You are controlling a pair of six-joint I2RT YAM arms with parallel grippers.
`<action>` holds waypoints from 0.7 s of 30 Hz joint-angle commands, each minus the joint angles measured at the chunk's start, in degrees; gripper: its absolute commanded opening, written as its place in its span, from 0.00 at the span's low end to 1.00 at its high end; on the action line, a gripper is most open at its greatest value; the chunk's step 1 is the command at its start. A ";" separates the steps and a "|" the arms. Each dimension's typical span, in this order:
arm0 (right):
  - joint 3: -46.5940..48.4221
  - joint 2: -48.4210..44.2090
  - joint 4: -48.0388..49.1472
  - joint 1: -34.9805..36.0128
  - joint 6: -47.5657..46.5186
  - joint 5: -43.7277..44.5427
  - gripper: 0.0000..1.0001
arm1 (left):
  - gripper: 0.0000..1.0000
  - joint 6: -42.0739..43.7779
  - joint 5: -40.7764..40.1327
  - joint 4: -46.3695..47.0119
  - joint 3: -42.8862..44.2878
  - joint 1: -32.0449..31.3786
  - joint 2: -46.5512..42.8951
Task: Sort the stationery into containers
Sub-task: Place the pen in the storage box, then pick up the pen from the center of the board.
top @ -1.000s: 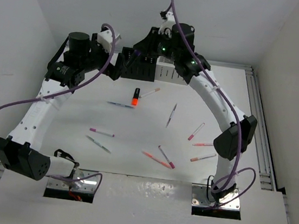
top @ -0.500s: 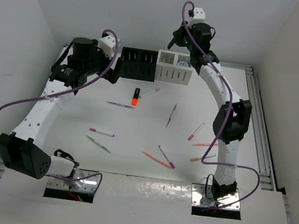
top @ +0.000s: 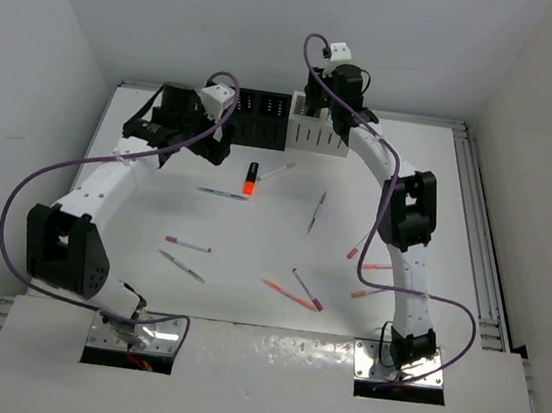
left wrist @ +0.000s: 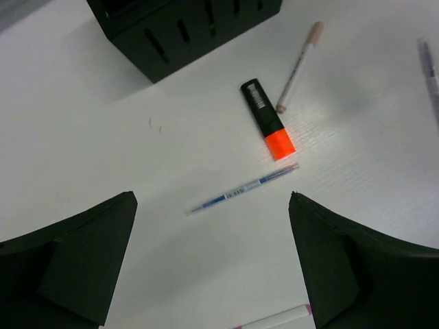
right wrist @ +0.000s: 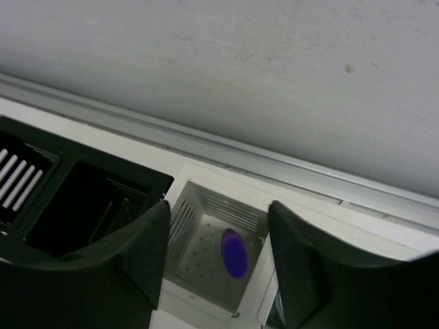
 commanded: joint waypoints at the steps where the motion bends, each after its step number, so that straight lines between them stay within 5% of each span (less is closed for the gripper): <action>1: -0.78 -3.97 1.44 0.84 -0.93 1.60 0.60 | 1.00 -7.69 -9.39 4.53 -0.56 -2.96 3.92; 5: -3.86 -9.58 -1.54 0.67 1.18 -1.56 0.61 | 0.99 -14.99 -17.41 5.06 -0.03 -7.01 10.16; 12: -17.20 -26.19 -8.05 -1.62 7.60 -9.29 0.61 | 0.84 -21.33 -25.48 9.28 -0.38 -11.67 18.86; 17: -28.99 -37.87 -12.61 -5.39 9.45 -14.03 0.60 | 0.70 -25.38 -28.05 6.91 4.27 -11.76 26.50; 21: -34.79 -42.64 -16.57 -8.47 7.78 -16.15 0.60 | 0.70 -26.00 -27.43 7.43 5.95 -12.11 30.11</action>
